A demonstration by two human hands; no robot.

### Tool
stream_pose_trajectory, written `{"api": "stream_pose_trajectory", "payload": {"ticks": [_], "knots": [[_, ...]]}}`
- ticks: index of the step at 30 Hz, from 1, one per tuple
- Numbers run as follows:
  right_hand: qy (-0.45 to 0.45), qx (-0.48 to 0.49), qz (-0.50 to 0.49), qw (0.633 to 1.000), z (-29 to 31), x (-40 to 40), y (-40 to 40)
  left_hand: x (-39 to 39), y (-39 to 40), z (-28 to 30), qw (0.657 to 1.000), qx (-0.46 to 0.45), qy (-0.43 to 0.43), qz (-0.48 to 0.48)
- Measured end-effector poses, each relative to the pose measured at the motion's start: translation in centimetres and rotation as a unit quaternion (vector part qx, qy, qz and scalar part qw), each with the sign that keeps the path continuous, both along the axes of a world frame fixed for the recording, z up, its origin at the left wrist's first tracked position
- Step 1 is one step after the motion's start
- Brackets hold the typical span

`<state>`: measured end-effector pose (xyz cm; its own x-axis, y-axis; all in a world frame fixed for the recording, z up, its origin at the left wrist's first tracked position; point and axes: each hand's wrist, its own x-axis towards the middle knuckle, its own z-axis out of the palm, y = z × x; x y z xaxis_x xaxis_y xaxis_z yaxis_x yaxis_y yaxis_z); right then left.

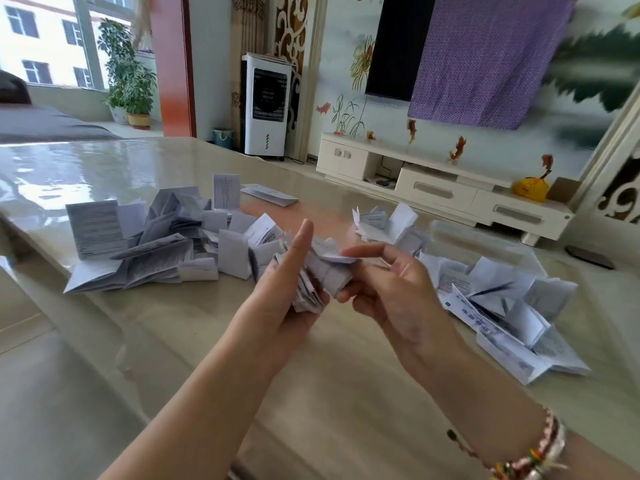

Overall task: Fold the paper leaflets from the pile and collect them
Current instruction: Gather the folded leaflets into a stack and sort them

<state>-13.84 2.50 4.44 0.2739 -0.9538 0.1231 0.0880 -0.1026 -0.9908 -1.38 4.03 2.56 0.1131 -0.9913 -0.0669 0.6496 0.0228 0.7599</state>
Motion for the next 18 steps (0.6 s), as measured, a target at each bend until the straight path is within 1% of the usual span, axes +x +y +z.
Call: {"api": "stream_pose_trajectory", "payload": {"ticks": [3,6,10,14,18], "knots": [[0.063,-0.044,-0.013,0.997,-0.7,0.0,0.5,-0.1,0.5,0.2,0.997,-0.058,0.033,-0.047],[0.083,-0.07,-0.011,0.994,-0.9,0.1,0.6,0.0,0.8,0.2,0.995,-0.083,0.032,-0.045],[0.102,-0.054,-0.007,0.993,-1.0,0.2,0.4,0.2,0.5,-0.4,0.998,-0.065,-0.002,0.002],[0.161,-0.047,-0.014,0.986,-1.1,0.0,0.5,0.2,0.1,-0.8,0.998,-0.027,-0.009,0.058],[0.136,-0.04,-0.08,0.987,-0.8,-0.6,-0.2,0.1,0.0,-0.9,0.999,-0.016,-0.034,0.039]]}}
